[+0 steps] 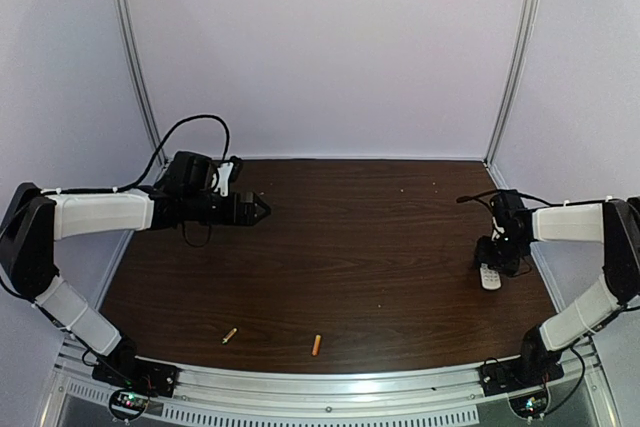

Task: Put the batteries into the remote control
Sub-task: Pick up the remote control from the center of the board, then pass from the right arm to the left

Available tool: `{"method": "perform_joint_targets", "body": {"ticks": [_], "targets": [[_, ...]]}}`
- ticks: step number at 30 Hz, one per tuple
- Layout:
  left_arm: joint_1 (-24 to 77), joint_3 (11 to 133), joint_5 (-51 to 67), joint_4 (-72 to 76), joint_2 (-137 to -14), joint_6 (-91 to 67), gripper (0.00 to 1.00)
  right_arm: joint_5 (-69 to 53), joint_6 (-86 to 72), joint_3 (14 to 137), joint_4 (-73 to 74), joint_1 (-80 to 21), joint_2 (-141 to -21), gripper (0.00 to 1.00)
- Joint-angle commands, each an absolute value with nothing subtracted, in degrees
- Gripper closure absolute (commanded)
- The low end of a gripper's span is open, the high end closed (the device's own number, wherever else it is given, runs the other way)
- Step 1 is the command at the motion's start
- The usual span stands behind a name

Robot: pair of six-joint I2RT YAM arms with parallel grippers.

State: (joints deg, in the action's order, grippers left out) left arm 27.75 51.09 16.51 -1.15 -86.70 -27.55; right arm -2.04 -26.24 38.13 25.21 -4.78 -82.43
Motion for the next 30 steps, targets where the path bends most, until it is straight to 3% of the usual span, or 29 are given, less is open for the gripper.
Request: {"method": "perform_joint_targets", "body": {"ticks": [1,5,16,21,30], "targets": [[27.9,49.9,17.5,2.3,-85.0,-26.7,0.03,-2.6,-27.3,38.5,24.1,-4.8,-86.0,0.42],[27.9,49.3,18.5,2.2,-83.9,-25.6,0.03,-5.4,-28.4,39.8,23.2,-4.8,-86.0,0.54],[32.5,45.8,24.0,10.2,-79.7,-24.5,0.13,-15.4,-35.4,42.2,14.4,-9.0,-79.5,0.57],[40.9,48.7,22.8,13.2,-83.2,-26.3,0.15,-14.4,-43.6,43.9,6.1,-19.2,-77.7,0.57],[52.8,58.4,18.6,16.0,-94.4,-28.8,0.18,-8.9,-51.8,51.9,-4.5,-35.9,-84.8,0.57]]}}
